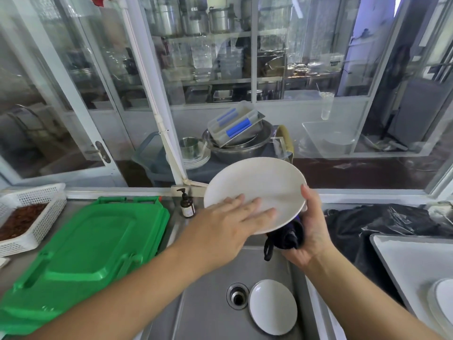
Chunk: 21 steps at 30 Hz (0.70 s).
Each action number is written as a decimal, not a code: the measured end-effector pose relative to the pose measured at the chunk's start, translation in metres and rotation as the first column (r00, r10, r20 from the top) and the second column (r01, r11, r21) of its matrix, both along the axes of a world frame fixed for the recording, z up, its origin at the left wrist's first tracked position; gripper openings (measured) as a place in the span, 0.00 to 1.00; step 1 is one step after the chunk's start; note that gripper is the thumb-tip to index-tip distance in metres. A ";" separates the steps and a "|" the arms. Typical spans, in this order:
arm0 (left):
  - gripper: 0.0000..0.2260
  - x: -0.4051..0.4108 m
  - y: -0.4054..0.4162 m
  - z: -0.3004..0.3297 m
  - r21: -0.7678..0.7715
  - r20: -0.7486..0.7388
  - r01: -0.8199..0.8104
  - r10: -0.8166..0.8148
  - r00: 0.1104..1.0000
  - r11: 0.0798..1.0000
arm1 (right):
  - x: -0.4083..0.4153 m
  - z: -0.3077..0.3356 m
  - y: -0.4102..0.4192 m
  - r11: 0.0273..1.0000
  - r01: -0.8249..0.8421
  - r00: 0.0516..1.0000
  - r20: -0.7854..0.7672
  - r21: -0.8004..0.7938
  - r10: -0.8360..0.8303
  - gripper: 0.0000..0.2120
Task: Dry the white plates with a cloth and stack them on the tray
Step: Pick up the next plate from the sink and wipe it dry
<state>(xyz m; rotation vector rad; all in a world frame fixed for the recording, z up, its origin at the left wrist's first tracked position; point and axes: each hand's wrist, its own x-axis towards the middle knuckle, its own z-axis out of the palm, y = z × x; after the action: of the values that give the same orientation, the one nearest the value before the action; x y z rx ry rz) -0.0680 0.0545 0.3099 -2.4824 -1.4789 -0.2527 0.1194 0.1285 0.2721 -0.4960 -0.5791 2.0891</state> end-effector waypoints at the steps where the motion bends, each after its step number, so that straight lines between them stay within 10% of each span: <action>1: 0.28 0.005 0.000 -0.002 0.031 -0.002 -0.004 0.004 1.000 1.000 | 0.003 -0.003 0.000 1.000 -0.002 1.000 -0.026 0.013 0.003 0.35; 7: 0.25 0.013 -0.002 -0.014 0.007 0.071 0.011 -0.012 0.997 1.000 | 0.018 -0.019 0.002 0.999 -0.033 0.998 -0.046 0.033 0.035 0.38; 12: 0.24 -0.004 0.005 -0.018 0.033 0.487 -0.057 0.034 0.873 0.998 | 0.018 -0.028 -0.005 0.999 0.029 0.999 -0.042 0.021 -0.028 0.34; 15: 0.21 -0.027 0.025 -0.017 -0.279 0.860 -0.287 0.372 0.349 0.916 | 0.018 -0.030 -0.011 0.997 0.069 0.998 -0.016 0.043 -0.068 0.37; 18: 0.15 -0.046 0.044 -0.020 -0.650 0.695 0.157 0.666 -0.271 0.743 | 0.015 -0.030 -0.019 0.993 0.100 0.995 -0.018 0.066 -0.099 0.41; 21: 0.15 -0.059 0.052 -0.034 -0.599 0.579 0.491 0.766 -0.279 0.632 | 0.012 -0.031 -0.030 0.992 0.105 0.994 0.006 0.075 -0.106 0.40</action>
<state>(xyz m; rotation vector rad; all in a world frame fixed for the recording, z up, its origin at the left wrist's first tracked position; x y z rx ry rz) -0.1269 0.1061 0.2761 -1.7555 -3.0197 -3.0097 0.1314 0.0984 0.2408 -0.4837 -0.6211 1.9587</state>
